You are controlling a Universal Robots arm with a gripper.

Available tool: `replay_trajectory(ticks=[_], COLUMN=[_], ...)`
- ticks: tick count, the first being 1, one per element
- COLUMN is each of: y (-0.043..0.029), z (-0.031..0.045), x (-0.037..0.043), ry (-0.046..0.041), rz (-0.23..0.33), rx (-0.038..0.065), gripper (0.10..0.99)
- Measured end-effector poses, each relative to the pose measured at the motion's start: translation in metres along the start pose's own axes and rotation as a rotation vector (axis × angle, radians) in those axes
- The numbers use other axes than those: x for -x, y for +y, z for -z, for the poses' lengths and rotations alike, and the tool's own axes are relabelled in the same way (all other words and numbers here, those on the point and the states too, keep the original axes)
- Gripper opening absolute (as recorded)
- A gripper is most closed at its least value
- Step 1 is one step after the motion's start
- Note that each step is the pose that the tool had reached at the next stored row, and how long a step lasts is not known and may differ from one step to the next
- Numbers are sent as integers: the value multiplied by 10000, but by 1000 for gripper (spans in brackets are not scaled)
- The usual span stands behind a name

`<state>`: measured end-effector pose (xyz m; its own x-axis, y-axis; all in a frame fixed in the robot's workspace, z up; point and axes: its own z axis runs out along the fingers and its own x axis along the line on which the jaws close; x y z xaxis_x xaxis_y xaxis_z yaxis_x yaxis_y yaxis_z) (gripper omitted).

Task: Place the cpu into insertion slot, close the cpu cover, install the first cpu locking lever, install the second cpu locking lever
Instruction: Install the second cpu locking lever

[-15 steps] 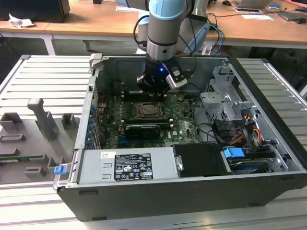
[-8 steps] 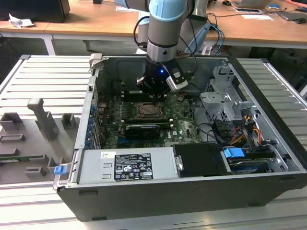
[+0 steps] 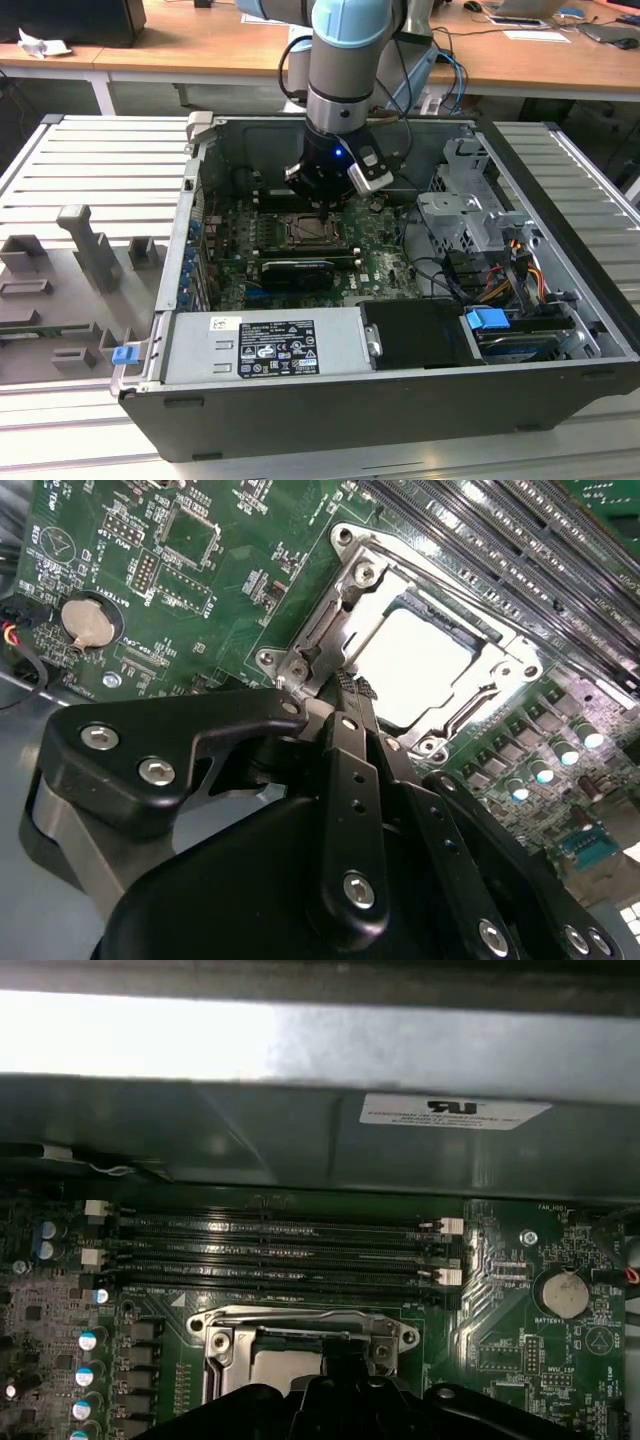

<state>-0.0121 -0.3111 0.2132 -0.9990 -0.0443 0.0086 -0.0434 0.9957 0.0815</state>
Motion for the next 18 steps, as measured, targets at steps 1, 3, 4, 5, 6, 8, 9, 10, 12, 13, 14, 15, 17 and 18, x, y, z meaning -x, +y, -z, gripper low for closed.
replay_trajectory(ticks=[1, 3, 4, 5, 6, 8, 9, 10, 12, 13, 14, 15, 17, 18], y=[0, 4, 8, 15, 18, 27, 29, 28, 7, -10, -28, -59, -117, -159], z=[28, 74, 128, 210, 254, 358, 388, 399, 402, 403, 404, 406, 410, 413], x=[0, 0, -1, -2, -2, -3, -3, -3, -4, -5, -6, -7, -10, -12], ry=[-1, -2, -2, -2, -2, -2, -1, -2, -2, -2, -2, -2, -2, -2], rz=[0, 0, 0, 0, 1, 1, 1, 3, 1, 1, 1, 1, 0, 0], rx=[2, 3, 3, 2, 3, 3, 3, 4, 3, 3, 3, 3, 3, 3], gripper=[106, 106, 106, 106, 106, 106, 106, 106, 106, 106, 106, 106, 106, 106])
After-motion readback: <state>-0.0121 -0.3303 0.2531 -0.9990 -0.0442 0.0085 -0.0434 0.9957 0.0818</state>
